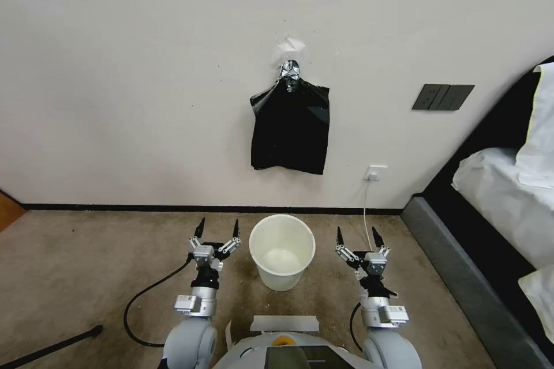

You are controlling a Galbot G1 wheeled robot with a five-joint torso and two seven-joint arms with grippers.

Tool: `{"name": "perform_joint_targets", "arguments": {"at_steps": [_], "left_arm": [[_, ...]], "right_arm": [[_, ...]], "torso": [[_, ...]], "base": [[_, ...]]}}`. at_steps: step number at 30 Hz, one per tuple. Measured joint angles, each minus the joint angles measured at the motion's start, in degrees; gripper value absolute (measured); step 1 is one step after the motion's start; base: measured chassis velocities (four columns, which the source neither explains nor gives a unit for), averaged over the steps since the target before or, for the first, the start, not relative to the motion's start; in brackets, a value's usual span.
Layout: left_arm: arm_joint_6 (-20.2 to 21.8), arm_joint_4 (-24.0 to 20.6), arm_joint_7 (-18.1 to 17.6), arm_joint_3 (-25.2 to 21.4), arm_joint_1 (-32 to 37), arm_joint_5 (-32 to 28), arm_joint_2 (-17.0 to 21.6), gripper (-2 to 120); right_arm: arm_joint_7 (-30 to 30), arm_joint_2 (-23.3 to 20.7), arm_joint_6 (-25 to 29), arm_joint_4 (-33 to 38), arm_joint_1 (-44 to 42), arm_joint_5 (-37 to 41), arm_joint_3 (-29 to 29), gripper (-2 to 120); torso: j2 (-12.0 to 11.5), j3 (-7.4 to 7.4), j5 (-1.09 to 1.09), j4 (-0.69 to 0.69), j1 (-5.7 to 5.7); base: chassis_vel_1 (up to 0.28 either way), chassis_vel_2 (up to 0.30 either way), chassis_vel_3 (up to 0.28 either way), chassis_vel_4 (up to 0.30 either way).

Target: Place a trash bag onto the trash bin.

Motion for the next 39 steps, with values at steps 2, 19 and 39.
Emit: {"name": "perform_joint_targets", "arguments": {"at_steps": [2,19,39], "left_arm": [[-0.3,0.1,0.0,-0.1,0.6,0.6,-0.8,100],[-0.8,-1.5,0.3,-0.9,4.6,4.5,-3.2,100],[-0.7,-2.5,0.0,-2.7,3.6,1.2,-3.8,100]], "right_arm": [[-0.2,-2.0,-1.5,-0.3,3.2,3.6,-1.4,100],[2.7,-4.0,-12.0,-13.7,47.3,52.3,-12.2,100],[3.3,0.7,-12.7,-29.3,68.3,68.6,-17.4,100]], "torso": [[0.0,0.00,-0.01,0.00,0.00],[0.0,0.01,-0.02,-0.02,0.01],[0.0,0.00,-0.02,-0.01,0.01]], "base": [[0.000,0.000,0.000,0.000],[0.000,0.000,0.000,0.000],[0.000,0.000,0.000,0.000]]}}
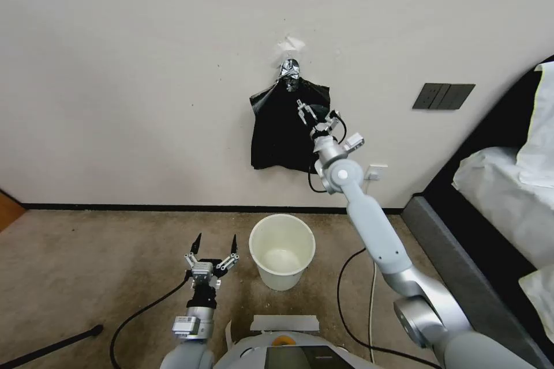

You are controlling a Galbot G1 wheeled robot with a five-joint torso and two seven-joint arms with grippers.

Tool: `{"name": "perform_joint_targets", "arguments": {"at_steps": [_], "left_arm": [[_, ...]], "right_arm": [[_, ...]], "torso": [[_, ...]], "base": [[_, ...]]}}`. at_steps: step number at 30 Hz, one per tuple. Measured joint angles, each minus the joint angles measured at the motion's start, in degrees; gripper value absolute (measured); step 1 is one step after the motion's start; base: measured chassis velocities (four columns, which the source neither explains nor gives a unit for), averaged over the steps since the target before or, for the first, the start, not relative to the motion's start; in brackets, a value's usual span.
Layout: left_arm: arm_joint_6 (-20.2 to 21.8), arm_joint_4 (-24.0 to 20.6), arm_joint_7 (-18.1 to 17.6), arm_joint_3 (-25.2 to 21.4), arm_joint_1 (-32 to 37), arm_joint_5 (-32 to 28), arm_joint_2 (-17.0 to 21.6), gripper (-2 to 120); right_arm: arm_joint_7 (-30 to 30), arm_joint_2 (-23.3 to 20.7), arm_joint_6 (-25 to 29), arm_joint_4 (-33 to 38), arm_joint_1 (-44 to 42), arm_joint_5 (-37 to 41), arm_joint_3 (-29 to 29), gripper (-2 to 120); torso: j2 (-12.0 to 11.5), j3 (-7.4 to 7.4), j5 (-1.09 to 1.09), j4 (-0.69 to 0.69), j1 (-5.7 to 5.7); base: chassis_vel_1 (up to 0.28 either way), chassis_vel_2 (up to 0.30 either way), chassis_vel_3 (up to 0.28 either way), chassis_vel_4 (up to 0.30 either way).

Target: Place a trash bag onto the trash bin.

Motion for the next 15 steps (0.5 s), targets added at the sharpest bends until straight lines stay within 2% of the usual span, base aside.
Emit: {"name": "perform_joint_targets", "arguments": {"at_steps": [15], "left_arm": [[0.4,-0.4,-0.3,-0.1,0.3,-0.1,-0.2,100]], "right_arm": [[-0.6,0.8,-1.2,-3.5,5.0,1.1,-0.4,100]], "torso": [[0.0,-0.01,0.00,-0.01,0.00]], "base": [[0.000,0.000,0.000,0.000]]}}
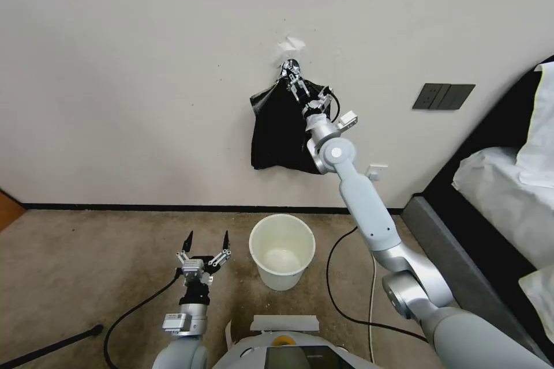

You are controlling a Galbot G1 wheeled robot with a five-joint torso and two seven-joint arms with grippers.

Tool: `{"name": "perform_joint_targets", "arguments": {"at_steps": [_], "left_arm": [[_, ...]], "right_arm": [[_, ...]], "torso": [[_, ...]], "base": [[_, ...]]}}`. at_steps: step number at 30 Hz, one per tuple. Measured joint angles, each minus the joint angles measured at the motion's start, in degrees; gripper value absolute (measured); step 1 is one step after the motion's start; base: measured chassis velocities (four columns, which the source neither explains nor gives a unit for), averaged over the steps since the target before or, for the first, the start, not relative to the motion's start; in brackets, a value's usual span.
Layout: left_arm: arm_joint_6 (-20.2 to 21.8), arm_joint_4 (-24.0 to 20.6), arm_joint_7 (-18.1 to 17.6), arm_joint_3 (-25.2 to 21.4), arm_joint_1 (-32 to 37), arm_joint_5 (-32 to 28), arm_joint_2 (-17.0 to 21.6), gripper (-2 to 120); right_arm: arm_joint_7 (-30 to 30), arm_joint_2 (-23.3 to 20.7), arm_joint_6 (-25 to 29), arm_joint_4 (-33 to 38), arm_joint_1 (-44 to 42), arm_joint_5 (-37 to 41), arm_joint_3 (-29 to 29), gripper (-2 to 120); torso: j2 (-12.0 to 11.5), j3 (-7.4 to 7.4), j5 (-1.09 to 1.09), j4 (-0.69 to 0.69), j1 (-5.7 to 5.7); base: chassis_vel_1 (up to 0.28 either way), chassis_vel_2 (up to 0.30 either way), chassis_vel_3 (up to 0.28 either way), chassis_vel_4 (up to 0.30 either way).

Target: Place a trash bag onto the trash bin.

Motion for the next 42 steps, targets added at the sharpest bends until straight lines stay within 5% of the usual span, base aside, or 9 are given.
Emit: {"name": "perform_joint_targets", "arguments": {"at_steps": [12,37,42], "left_arm": [[0.2,-1.0,-0.5,0.1,0.4,-0.1,-0.1,100],[0.8,-2.3,-1.5,-0.1,1.4,0.2,-0.5,100],[0.8,-2.4,-1.5,-0.1,1.5,0.2,-0.5,100]], "right_arm": [[-2.3,0.1,-0.5,-0.5,2.2,0.3,-1.7,99],[-4.2,0.4,-0.2,-2.3,0.4,-0.7,0.0,3],[-5.3,0.2,0.4,-2.6,0.4,-1.8,-0.7,0]], "torso": [[0.0,0.00,-0.01,0.01,0.00],[0.0,-0.01,0.00,0.01,0.00],[0.0,0.00,0.00,0.01,0.00]], "base": [[0.000,0.000,0.000,0.000],[0.000,0.000,0.000,0.000],[0.000,0.000,0.000,0.000]]}}
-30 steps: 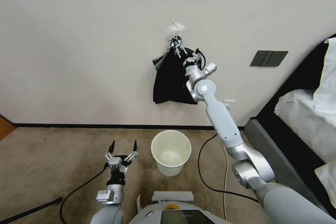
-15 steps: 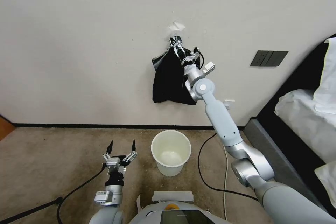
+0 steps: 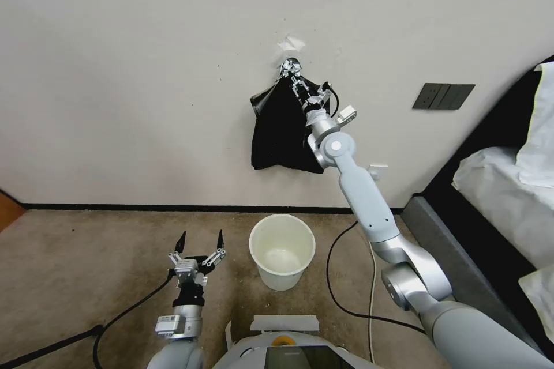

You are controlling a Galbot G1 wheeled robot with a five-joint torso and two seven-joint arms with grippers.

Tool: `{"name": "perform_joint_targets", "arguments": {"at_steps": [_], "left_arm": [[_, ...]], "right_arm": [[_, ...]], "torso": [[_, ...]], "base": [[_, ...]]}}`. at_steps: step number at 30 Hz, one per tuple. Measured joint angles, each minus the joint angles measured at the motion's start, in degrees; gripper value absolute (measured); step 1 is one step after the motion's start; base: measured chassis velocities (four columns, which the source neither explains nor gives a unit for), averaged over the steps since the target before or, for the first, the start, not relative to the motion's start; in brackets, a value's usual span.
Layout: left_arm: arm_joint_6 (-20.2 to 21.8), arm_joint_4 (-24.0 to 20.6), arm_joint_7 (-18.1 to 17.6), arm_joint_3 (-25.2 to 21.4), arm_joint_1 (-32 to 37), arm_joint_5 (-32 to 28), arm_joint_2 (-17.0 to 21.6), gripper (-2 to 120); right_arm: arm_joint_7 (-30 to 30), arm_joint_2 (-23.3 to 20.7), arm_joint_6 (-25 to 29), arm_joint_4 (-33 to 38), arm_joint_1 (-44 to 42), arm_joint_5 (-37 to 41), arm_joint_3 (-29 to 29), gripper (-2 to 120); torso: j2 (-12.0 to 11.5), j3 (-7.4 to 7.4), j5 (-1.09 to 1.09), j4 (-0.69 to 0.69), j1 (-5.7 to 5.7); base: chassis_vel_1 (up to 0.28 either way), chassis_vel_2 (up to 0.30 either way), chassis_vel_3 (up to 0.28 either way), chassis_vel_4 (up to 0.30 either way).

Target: Place a trash bag onto the trash bin.

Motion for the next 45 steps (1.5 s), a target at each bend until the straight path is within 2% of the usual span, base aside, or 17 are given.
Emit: {"name": "perform_joint_targets", "arguments": {"at_steps": [8,11,17,20,21,24,28,31,33,35,45], "left_arm": [[-0.1,0.2,-0.2,-0.1,0.0,0.0,0.1,100],[-0.1,0.4,-0.3,0.0,-0.2,0.0,0.2,100],[-0.2,0.8,-0.4,0.0,-0.5,0.0,0.2,100],[-0.2,1.5,-0.5,0.5,-0.8,0.0,0.2,100],[-0.2,1.5,-0.5,0.5,-0.8,0.0,0.2,100],[-0.3,2.0,-0.5,1.2,-1.6,0.1,0.4,100],[-0.3,2.1,-0.5,1.4,-1.8,0.1,0.4,100],[-0.3,2.1,-0.5,1.8,-2.0,0.2,0.6,100],[-0.3,2.1,-0.5,1.8,-2.0,0.2,0.6,100],[-0.3,2.1,-0.5,2.2,-2.2,0.2,0.7,100],[-0.3,2.0,-0.5,3.0,-2.5,0.2,1.5,100]], "right_arm": [[-5.0,-1.9,2.3,1.3,-2.1,-2.8,-1.7,0],[-9.3,-3.9,4.0,3.8,-5.1,-3.5,-2.6,0],[-12.3,-6.1,5.2,6.5,-8.5,-4.2,-3.3,0],[-14.1,-8.9,6.3,10.7,-13.2,-5.7,-3.8,0],[-14.1,-8.9,6.3,10.7,-13.2,-5.7,-3.8,0],[-14.5,-12.0,6.8,17.3,-19.3,-8.2,-4.1,0],[-14.3,-13.1,6.8,20.2,-22.1,-9.8,-3.9,0],[-13.3,-15.1,6.7,24.9,-27.5,-12.9,-3.4,0],[-13.3,-15.1,6.7,24.9,-27.5,-12.9,-3.4,0],[-12.1,-16.6,6.4,28.4,-33.1,-14.9,-2.4,0],[-11.8,-17.9,6.0,32.6,-42.2,-20.7,0.0,0]], "torso": [[0.0,0.00,0.00,0.00,0.00],[0.0,0.00,0.00,-0.02,0.00],[0.0,0.00,0.00,0.00,0.00],[0.0,0.00,0.00,0.00,0.00],[0.0,0.00,0.00,0.00,0.00],[0.0,0.00,-0.01,0.00,0.00],[0.0,0.00,0.01,0.00,0.00],[0.0,0.00,0.01,0.00,0.00],[0.0,0.00,0.01,0.00,0.00],[0.0,0.00,0.00,-0.01,0.00],[0.0,0.00,0.00,0.00,-0.01]], "base": [[0.000,0.000,0.000,0.000],[0.000,0.000,0.000,0.000],[0.000,0.000,0.000,0.000],[0.000,0.000,0.000,0.000],[0.000,0.000,0.000,0.000],[0.000,0.000,0.000,0.000],[0.000,0.000,0.000,0.000],[0.000,0.000,0.000,0.000],[0.000,0.000,0.000,0.000],[0.000,0.000,0.000,0.000],[0.000,0.000,0.000,0.000]]}}
